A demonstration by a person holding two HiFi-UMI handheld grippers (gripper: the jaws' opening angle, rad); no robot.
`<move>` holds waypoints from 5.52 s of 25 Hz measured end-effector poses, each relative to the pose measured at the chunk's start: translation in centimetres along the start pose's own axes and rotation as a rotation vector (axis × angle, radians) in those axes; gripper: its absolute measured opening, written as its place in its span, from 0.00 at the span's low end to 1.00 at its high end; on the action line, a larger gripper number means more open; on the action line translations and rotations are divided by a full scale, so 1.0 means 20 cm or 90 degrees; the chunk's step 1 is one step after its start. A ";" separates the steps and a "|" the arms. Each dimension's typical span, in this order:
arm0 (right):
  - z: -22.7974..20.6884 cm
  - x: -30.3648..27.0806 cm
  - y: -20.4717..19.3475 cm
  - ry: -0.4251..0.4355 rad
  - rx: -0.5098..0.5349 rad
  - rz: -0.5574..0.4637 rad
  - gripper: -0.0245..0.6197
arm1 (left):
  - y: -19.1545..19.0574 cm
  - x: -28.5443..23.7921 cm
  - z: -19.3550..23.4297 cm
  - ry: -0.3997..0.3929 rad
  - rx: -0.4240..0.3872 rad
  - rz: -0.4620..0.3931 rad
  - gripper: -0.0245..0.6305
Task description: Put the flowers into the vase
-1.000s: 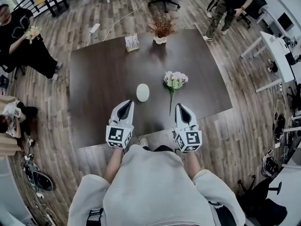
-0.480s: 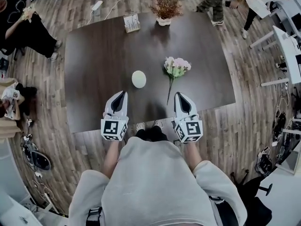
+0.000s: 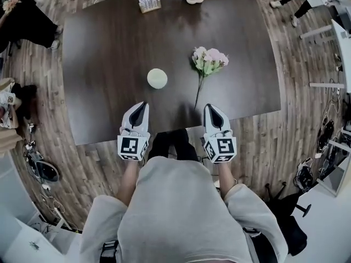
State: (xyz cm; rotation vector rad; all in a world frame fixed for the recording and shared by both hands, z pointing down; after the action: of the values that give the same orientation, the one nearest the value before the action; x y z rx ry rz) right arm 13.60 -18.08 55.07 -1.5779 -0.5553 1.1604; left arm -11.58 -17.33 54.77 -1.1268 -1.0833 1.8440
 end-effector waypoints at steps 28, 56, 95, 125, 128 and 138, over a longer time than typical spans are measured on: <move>-0.09 -0.22 -0.11 0.045 -0.007 0.077 0.11 | -0.12 -0.61 0.07 -0.013 -0.105 0.016 0.58; -0.33 -0.78 -0.50 -0.047 -0.125 0.427 0.13 | -0.12 -0.60 0.05 -0.022 -0.108 0.009 0.57; 0.26 -0.67 1.18 0.318 -0.071 -0.353 0.06 | -0.10 -0.67 0.02 -0.018 -0.105 0.015 0.57; 0.54 -0.70 0.37 0.318 0.161 -0.121 0.51 | -0.14 -0.62 0.08 0.000 -0.106 -0.011 0.57; 0.53 -0.72 0.30 0.324 0.147 -0.089 0.54 | -0.15 -0.63 0.07 0.003 -0.104 -0.013 0.57; 0.50 -0.79 0.09 0.361 0.037 -0.037 0.64 | -0.15 -0.61 0.09 0.004 -0.101 -0.022 0.57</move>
State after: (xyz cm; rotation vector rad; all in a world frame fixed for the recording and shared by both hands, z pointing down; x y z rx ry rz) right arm -2.21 -26.84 59.86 -1.7301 -0.1871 0.6306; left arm -8.33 -27.29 61.94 -1.1956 -1.2551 1.7513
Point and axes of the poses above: the fingertips, and each gripper's own axes: x backward along the fingers, z to its left, y out of its top, the point moved 4 cm from there along x, backward along the fingers, and after that the axes turned 12 degrees about x, right-handed, at the moved point
